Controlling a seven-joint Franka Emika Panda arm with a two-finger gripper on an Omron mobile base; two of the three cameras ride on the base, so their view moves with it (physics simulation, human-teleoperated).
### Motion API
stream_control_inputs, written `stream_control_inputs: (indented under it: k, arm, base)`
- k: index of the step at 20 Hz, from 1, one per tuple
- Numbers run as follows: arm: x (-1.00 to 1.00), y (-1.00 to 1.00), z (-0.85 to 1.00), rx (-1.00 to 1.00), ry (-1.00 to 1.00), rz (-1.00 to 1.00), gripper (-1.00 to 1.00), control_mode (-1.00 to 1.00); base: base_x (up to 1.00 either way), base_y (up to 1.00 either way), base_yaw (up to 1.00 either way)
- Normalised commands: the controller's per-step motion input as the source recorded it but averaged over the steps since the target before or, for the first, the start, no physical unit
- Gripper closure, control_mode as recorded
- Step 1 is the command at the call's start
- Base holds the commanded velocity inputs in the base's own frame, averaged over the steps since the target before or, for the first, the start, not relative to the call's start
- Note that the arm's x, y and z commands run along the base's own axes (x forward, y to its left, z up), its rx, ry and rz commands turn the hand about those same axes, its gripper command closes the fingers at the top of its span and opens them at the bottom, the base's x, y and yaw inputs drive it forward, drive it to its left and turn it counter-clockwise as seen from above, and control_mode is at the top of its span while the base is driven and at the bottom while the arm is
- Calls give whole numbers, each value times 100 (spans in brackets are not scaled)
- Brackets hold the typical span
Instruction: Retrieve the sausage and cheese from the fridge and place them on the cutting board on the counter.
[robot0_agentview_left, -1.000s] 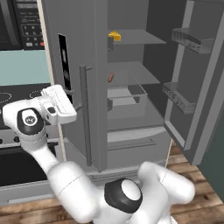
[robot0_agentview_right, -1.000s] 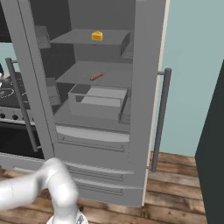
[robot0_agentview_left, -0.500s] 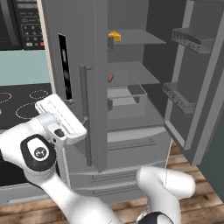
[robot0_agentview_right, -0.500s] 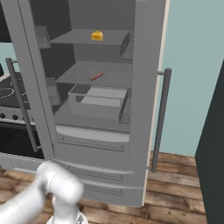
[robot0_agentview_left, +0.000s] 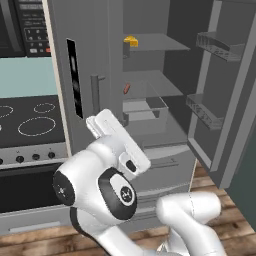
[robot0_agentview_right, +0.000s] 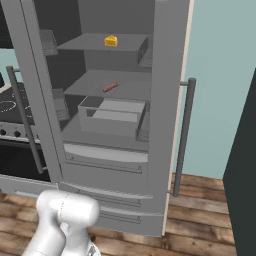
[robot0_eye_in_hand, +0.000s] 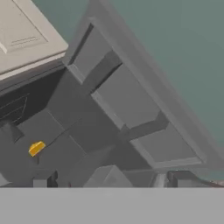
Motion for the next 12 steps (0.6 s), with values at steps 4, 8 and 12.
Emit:
stream_control_inputs:
  k: [4, 8, 12]
  arm:
    - [-46, -92, 27, 30, -14, 26, -100, -100]
    - [-6, -37, 4, 31, 15, 19, -100, -100]
    - [40, -20, 14, 35, 19, 26, -100, -100]
  base:
    - [0, 0, 0]
    - [0, 0, 0]
    - [0, 0, 0]
